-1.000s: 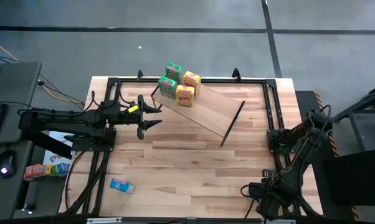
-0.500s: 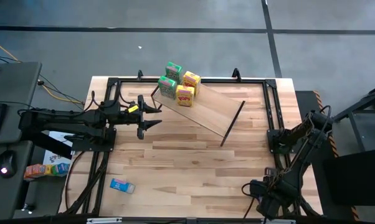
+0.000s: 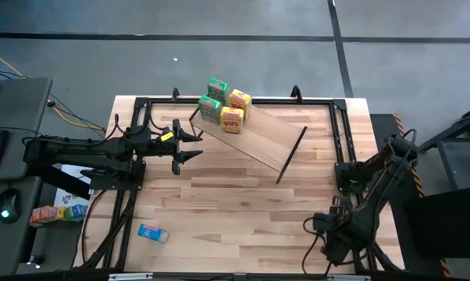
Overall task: Stack cereal on shelf
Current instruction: Put the right blue cereal box on the shelf
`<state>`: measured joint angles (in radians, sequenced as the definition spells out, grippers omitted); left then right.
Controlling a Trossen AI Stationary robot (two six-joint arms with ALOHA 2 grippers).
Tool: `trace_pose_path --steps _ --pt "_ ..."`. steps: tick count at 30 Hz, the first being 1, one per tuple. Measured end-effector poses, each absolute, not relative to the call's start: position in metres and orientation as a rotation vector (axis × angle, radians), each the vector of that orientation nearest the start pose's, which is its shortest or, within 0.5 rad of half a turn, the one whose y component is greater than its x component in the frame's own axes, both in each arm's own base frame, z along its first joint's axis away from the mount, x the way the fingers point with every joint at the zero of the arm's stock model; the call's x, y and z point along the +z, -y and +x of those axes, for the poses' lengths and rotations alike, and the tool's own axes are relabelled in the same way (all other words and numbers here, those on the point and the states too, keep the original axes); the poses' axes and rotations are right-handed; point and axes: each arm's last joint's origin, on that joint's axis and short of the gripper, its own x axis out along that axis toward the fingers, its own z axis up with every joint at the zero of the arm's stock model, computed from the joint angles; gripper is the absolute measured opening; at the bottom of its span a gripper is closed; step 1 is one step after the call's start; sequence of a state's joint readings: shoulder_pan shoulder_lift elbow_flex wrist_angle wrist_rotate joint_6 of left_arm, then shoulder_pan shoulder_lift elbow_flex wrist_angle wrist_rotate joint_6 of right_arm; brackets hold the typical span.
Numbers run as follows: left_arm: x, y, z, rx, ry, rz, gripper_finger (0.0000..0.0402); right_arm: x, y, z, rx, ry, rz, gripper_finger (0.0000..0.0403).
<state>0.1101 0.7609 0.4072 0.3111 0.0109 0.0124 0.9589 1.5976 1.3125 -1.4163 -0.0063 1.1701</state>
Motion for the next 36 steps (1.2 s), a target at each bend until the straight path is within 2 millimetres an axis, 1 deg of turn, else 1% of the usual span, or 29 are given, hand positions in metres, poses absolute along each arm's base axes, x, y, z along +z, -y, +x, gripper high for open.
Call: trace_pose_path --steps 5,8,14,18,23,26,28,30,33,36 --pt "0.253 -0.019 0.175 0.099 -0.043 0.01 0.02 0.275 -0.199 0.148 -0.357 -1.568 0.06 0.0209" --pt "0.253 -0.019 0.175 0.099 -0.044 0.01 0.02 0.278 -0.194 0.146 -0.381 -1.575 0.053 0.0209" --pt "0.25 -0.019 0.175 0.099 -0.069 0.008 0.02 0.278 -0.194 0.147 -0.438 -1.514 0.082 0.0209" --pt "0.25 -0.019 0.175 0.099 -0.07 0.008 0.02 0.278 -0.197 0.149 -0.503 -1.439 0.182 0.0209" --pt "0.25 -0.019 0.175 0.099 -0.07 0.008 0.02 0.275 -0.207 0.148 -0.501 -1.46 0.325 0.0209" --pt "0.25 -0.019 0.175 0.099 -0.07 0.008 0.02 0.262 -0.217 0.143 -0.488 -1.432 0.41 0.0207" --pt "0.25 -0.019 0.175 0.099 -0.071 0.003 0.02 0.246 -0.221 0.138 -0.504 -1.447 0.468 0.0198" --pt "0.25 -0.019 0.175 0.099 -0.07 -0.001 0.02 0.228 -0.223 0.133 -0.511 -1.47 0.525 0.0179" --pt "0.25 -0.019 0.175 0.099 -0.069 -0.001 0.02 0.206 -0.224 0.13 -0.506 -1.481 0.597 0.0129" --pt "0.251 -0.019 0.175 0.099 -0.062 0.0 0.02 0.196 -0.225 0.132 -0.476 -1.464 0.639 0.0055"
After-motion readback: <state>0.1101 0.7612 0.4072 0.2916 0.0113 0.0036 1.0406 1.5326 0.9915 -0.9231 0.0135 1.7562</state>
